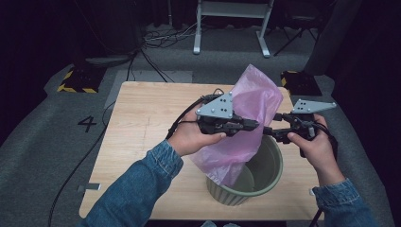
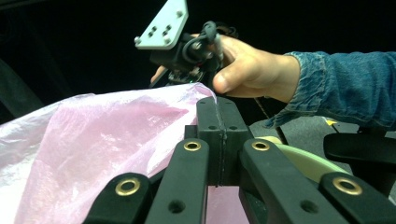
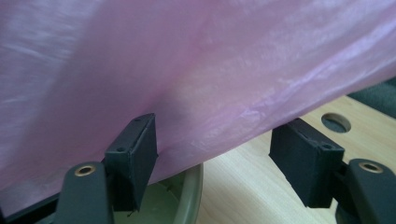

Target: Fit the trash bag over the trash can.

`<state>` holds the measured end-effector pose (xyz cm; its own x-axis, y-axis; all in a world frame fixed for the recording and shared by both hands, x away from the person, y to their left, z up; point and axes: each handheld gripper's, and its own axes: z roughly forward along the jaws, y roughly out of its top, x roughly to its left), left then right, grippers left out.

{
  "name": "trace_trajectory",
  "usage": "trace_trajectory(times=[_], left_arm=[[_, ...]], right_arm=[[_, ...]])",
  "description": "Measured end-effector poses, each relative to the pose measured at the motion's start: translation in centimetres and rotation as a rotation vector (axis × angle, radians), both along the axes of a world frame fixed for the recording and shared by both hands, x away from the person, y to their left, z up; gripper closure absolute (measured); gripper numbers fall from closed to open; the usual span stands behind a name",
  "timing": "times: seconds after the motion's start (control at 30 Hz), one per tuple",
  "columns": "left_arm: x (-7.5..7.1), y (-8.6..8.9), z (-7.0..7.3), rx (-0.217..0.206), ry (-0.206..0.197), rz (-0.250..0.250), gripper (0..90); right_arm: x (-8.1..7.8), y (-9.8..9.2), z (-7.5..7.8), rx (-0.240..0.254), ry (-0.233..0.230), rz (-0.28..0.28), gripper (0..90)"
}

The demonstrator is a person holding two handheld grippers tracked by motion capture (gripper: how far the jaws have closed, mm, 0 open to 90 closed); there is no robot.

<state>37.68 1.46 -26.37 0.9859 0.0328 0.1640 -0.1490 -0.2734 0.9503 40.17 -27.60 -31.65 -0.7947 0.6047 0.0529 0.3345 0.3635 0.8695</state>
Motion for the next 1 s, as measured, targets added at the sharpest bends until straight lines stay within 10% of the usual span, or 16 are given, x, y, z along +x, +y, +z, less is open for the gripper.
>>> trace_trajectory(times=[0.1,0.17,0.27,0.67,1.0], left_arm=[[0.0,0.1,-0.1,0.000,0.001,-0.002,89.9],[0.1,0.4,0.0,-0.001,0.000,0.006,89.9],[0.1,0.8,0.1,-0.006,0.000,0.016,89.9],[0.6,1.7,-1.2,0.053,0.008,0.055,89.9],[0.2,3.0,-3.6,0.108,0.060,0.073,89.8]], right_arm=[[0.2,0.1,-0.1,0.004,0.014,0.005,43.0],[0.3,0.1,0.0,0.014,0.031,0.040,75.4],[0.0,-0.2,0.3,0.022,0.013,0.050,89.3],[-3.1,-4.8,3.0,-0.037,-0.125,-0.041,90.0],[-4.7,-3.5,0.9,-0.077,-0.077,0.037,90.0]])
